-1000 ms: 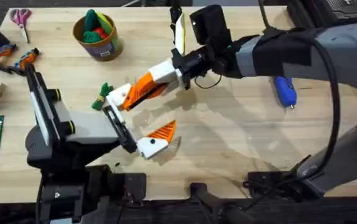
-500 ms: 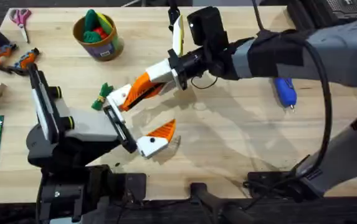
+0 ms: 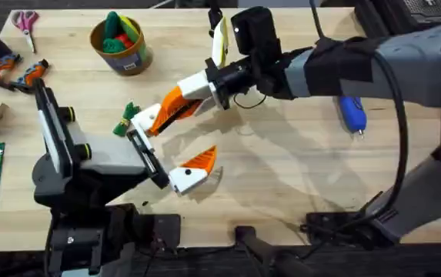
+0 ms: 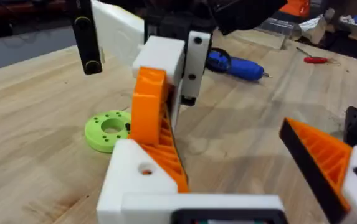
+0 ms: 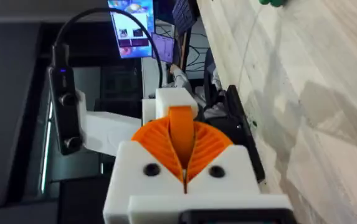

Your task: Pick up the gripper from the table and insert it into the empty holder that is missing its gripper. Then pick up a screw, insert it into the mounting hole, and use the screwdriver to tighten it. Finally, clean up the table by picking up the vegetable and placing it into the bucket.

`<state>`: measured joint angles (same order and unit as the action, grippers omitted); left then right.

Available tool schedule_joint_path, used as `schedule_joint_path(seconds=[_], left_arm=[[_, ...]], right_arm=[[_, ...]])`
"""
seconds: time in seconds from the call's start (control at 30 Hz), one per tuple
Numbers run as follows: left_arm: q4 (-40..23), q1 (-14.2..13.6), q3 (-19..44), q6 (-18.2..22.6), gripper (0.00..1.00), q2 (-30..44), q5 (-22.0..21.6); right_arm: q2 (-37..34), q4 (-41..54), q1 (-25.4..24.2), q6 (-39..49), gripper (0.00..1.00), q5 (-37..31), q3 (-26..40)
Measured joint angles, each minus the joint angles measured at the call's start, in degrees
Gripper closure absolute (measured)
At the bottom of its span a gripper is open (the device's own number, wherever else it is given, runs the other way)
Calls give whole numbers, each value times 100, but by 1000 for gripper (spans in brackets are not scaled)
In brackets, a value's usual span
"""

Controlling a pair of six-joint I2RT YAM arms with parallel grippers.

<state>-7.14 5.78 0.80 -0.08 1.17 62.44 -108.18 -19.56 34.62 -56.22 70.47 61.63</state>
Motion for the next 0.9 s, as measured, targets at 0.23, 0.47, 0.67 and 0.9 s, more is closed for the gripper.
schedule_joint_path(seconds=[0.23,0.47,0.67,0.9], left_arm=[[9,44,0,-76,15,1,-110],[21,66,0,-177,15,0,-234],[26,85,0,-245,15,2,-305],[28,92,0,-308,15,9,-379]], right_arm=[[0,-94,110,-125,993,-213,0],[0,-139,190,-288,993,-393,2],[2,-164,239,-363,993,-515,2],[2,-189,294,-384,993,-632,4]])
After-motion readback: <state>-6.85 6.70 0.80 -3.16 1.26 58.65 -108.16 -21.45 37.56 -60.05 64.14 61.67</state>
